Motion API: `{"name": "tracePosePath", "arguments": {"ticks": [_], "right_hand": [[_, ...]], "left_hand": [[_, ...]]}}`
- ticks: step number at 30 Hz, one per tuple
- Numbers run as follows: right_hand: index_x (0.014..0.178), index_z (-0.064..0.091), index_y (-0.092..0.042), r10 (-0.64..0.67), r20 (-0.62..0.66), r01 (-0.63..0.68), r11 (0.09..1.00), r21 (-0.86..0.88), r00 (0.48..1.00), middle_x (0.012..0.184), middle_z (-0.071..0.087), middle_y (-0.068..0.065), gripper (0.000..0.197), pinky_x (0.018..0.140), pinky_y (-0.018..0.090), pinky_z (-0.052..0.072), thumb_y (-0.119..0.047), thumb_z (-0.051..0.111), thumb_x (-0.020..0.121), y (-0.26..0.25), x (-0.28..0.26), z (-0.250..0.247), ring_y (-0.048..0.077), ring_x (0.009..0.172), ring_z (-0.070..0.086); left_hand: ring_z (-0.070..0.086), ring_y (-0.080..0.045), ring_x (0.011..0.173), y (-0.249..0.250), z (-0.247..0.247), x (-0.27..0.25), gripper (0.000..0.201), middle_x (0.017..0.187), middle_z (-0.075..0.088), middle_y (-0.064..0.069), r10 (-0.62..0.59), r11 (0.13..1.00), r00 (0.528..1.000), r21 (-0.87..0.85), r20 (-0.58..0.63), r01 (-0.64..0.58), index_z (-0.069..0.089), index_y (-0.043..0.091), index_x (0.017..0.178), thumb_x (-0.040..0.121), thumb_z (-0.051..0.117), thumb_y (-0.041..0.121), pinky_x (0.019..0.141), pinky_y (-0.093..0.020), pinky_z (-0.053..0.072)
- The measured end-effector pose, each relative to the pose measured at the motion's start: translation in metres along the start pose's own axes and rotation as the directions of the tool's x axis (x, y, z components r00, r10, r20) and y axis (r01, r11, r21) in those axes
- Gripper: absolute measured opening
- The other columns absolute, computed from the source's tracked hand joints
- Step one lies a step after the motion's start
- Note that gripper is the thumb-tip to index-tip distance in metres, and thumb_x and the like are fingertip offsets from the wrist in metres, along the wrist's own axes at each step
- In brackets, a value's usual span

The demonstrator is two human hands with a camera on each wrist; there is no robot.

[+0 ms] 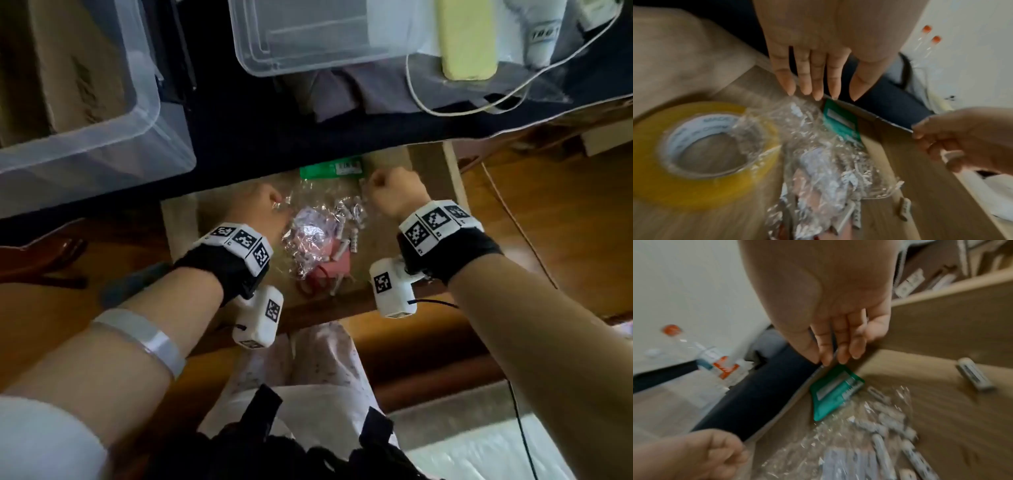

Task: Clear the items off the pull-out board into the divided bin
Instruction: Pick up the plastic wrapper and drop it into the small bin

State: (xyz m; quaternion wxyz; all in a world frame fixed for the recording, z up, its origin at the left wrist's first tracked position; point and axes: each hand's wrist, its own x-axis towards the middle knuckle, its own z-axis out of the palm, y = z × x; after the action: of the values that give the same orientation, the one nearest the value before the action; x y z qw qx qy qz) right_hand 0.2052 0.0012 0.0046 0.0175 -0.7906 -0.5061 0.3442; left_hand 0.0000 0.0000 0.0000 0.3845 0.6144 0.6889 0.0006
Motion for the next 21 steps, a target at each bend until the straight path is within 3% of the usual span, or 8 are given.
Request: {"name": "tracePosePath", "arguments": {"ticks": [2, 4, 6, 9, 10, 12, 17, 21], "right_hand": [[0.122, 0.055, -0.011, 0.02, 0.049, -0.022, 0.999, 0.049, 0.999, 0.13, 0.051, 0.018, 0.034, 0.101, 0.034, 0.039, -0.014, 0.048, 0.09, 0.005, 0.01, 0.013, 0.035, 0.122, 0.048], [0.131, 0.044, -0.01, 0.088, 0.093, -0.099, 0.987, 0.125, 0.992, 0.133, 0.046, 0.018, 0.046, 0.106, 0.041, 0.037, -0.022, 0.053, 0.088, 0.015, 0.026, 0.036, 0.036, 0.124, 0.045], [0.125, 0.046, -0.008, 0.141, 0.185, -0.175, 0.968, 0.181, 0.973, 0.12, 0.056, 0.016, 0.05, 0.091, 0.044, 0.05, -0.032, 0.057, 0.082, 0.024, 0.039, 0.049, 0.034, 0.112, 0.057], [0.105, 0.062, 0.001, 0.124, 0.277, -0.216, 0.919, 0.329, 0.953, 0.093, 0.062, 0.012, 0.022, 0.058, 0.024, 0.05, -0.009, 0.059, 0.086, 0.03, 0.034, 0.048, 0.023, 0.077, 0.062], [0.097, 0.065, -0.003, 0.11, 0.315, -0.241, 0.878, 0.414, 0.943, 0.09, 0.062, 0.011, 0.013, 0.056, 0.022, 0.05, 0.0, 0.057, 0.086, 0.03, 0.033, 0.048, 0.02, 0.07, 0.06], [0.082, 0.062, -0.01, 0.021, 0.419, -0.273, 0.788, 0.551, 0.908, 0.084, 0.063, 0.009, 0.023, 0.063, 0.027, 0.051, 0.01, 0.051, 0.086, 0.027, 0.033, 0.047, 0.018, 0.066, 0.059], [0.082, 0.058, -0.013, -0.129, 0.479, -0.242, 0.733, 0.636, 0.868, 0.084, 0.064, 0.004, 0.031, 0.068, 0.023, 0.054, 0.015, 0.044, 0.088, 0.02, 0.034, 0.056, 0.012, 0.076, 0.064], [0.082, 0.058, -0.009, -0.283, 0.466, -0.176, 0.668, 0.723, 0.838, 0.083, 0.064, 0.005, 0.027, 0.066, 0.018, 0.056, 0.015, 0.046, 0.087, -0.005, 0.023, 0.06, 0.01, 0.072, 0.065]], "left_hand": [[0.053, -0.018, 0.092, -0.008, 0.005, 0.009, 0.04, 0.112, 0.057, -0.005, -0.078, 0.997, 0.997, -0.011, -0.004, 0.078, 0.053, 0.012, 0.119, 0.085, 0.061, 0.033, 0.081, -0.03, 0.043], [0.052, -0.022, 0.111, -0.017, 0.01, 0.014, 0.055, 0.13, 0.053, -0.008, -0.168, 0.982, 0.985, -0.077, 0.039, 0.171, 0.046, 0.012, 0.13, 0.083, 0.064, 0.034, 0.093, -0.033, 0.041], [0.049, -0.027, 0.123, -0.02, 0.016, 0.016, 0.068, 0.139, 0.047, -0.009, -0.225, 0.961, 0.968, -0.139, 0.115, 0.24, 0.038, 0.014, 0.138, 0.082, 0.063, 0.041, 0.102, -0.037, 0.039], [0.047, -0.029, 0.128, -0.021, 0.02, 0.01, 0.083, 0.145, 0.042, -0.007, -0.256, 0.932, 0.947, -0.208, 0.196, 0.295, 0.031, 0.02, 0.142, 0.075, 0.064, 0.055, 0.108, -0.044, 0.037], [0.046, -0.028, 0.129, -0.021, 0.016, 0.009, 0.087, 0.147, 0.041, -0.007, -0.272, 0.924, 0.937, -0.212, 0.219, 0.318, 0.031, 0.022, 0.143, 0.071, 0.064, 0.058, 0.108, -0.046, 0.037], [0.044, -0.028, 0.131, -0.022, 0.016, 0.01, 0.098, 0.149, 0.039, -0.006, -0.336, 0.889, 0.904, -0.228, 0.265, 0.398, 0.028, 0.026, 0.143, 0.062, 0.067, 0.065, 0.108, -0.048, 0.036], [0.025, -0.026, 0.144, -0.017, 0.006, 0.014, 0.105, 0.159, 0.019, -0.004, -0.329, 0.866, 0.888, -0.271, 0.321, 0.419, 0.012, 0.027, 0.151, 0.068, 0.074, 0.045, 0.113, -0.045, 0.025], [0.024, -0.023, 0.144, -0.006, -0.004, 0.01, 0.109, 0.159, 0.017, -0.002, -0.273, 0.84, 0.899, -0.372, 0.343, 0.396, 0.006, 0.031, 0.151, 0.067, 0.077, 0.039, 0.115, -0.037, 0.026]]}}
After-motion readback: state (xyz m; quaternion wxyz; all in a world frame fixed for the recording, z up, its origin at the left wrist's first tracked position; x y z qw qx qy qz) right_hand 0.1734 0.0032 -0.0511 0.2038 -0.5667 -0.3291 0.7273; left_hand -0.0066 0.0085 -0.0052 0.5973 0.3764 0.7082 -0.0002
